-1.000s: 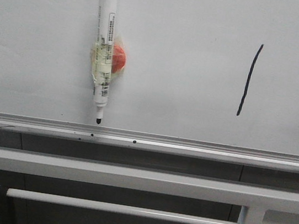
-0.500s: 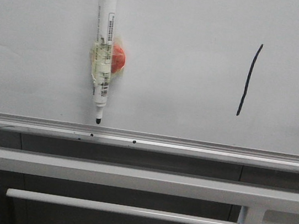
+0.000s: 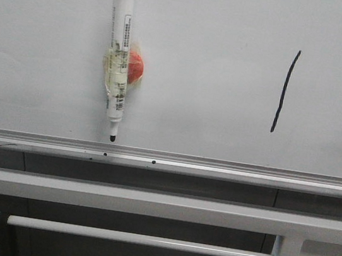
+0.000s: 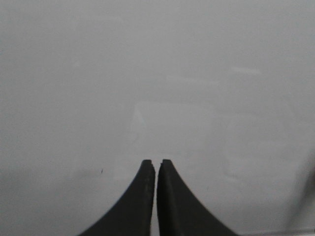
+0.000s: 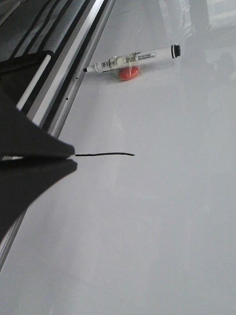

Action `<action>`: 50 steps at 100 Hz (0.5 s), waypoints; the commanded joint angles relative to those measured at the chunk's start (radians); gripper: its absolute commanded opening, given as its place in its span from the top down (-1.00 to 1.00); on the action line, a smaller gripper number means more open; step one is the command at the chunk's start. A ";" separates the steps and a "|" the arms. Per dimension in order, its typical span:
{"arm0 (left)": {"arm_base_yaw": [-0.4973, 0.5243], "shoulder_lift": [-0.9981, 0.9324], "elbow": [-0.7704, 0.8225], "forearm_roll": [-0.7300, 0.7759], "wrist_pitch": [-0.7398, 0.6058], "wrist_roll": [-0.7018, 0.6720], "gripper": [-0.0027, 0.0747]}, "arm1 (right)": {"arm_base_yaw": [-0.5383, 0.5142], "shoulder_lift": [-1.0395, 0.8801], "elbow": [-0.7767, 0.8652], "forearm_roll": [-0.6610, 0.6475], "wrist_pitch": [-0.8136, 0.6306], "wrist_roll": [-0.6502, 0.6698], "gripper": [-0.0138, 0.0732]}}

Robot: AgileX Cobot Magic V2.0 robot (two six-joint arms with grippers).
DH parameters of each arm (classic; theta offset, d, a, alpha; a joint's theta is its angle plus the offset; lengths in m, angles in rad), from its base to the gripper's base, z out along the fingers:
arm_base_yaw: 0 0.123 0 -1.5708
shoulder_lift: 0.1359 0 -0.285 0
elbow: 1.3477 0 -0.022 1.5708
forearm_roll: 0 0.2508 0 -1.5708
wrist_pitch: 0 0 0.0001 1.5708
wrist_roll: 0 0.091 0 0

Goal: Write number 1 on whiteboard

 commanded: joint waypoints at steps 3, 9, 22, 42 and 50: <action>0.038 -0.033 0.031 -0.016 -0.025 0.029 0.98 | -0.006 -0.007 -0.026 0.004 -0.082 -0.009 0.83; 0.082 -0.055 0.052 -0.028 0.001 0.029 0.98 | -0.006 -0.007 -0.026 0.004 -0.082 -0.009 0.83; 0.158 -0.082 0.076 -0.020 0.036 0.030 0.98 | -0.006 -0.007 -0.026 0.004 -0.082 -0.009 0.83; 0.191 -0.082 0.076 0.054 0.159 0.105 0.98 | -0.006 -0.007 -0.026 0.004 -0.082 -0.009 0.83; 0.197 -0.082 0.076 0.054 0.215 0.138 0.98 | -0.006 -0.007 -0.026 0.004 -0.082 -0.009 0.83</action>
